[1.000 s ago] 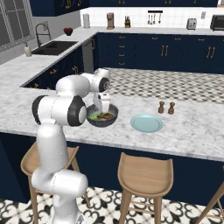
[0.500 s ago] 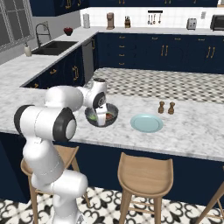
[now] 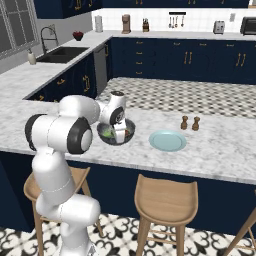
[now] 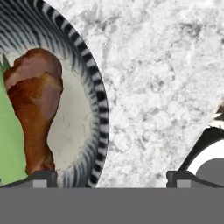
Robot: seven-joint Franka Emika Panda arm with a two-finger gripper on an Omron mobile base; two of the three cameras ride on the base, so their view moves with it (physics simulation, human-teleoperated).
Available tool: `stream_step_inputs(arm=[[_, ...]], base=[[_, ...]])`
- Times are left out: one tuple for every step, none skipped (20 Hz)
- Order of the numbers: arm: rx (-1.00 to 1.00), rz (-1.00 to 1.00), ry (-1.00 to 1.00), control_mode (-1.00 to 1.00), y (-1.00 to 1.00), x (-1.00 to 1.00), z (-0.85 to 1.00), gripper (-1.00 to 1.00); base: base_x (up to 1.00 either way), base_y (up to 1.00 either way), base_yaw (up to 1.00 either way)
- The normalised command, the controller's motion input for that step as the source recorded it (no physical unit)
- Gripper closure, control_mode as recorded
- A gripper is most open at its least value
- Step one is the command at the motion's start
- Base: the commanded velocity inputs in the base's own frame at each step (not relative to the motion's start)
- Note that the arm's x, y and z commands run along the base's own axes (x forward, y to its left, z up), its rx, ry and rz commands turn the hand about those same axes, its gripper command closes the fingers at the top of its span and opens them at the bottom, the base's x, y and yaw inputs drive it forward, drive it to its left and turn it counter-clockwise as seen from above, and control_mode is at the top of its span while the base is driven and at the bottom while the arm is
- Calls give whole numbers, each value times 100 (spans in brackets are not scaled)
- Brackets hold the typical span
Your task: Pick the chicken drumstick and corn from their plates and place them in the bowl. Then put the bowl in the fridge.
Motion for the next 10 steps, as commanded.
stream_step_inputs(arm=[[2, 3, 0, -100, -1, 1, -34, -100], [2, 3, 0, -100, 0, 13, -37, -100], [3, 1, 0, -100, -1, 28, -35, -100], [3, 3, 0, -100, 0, 17, -36, -100], [3, 3, 0, -100, 0, 37, -46, -100], [3, 3, 0, -100, 0, 44, -31, -100], [6, 3, 0, -100, -10, 50, -10, -100], [3, 3, 0, -100, 0, 50, -21, -100], [2, 5, 0, -100, 0, 43, -22, -100], [1, 4, 1, -100, 0, 44, -21, -100]], base=[[0, 0, 0], [0, 0, 0], [0, 0, 0], [0, 0, 0], [0, 0, 0], [0, 0, 0], [0, 0, 0], [0, 0, 0], [0, 0, 0], [0, 0, 0]])
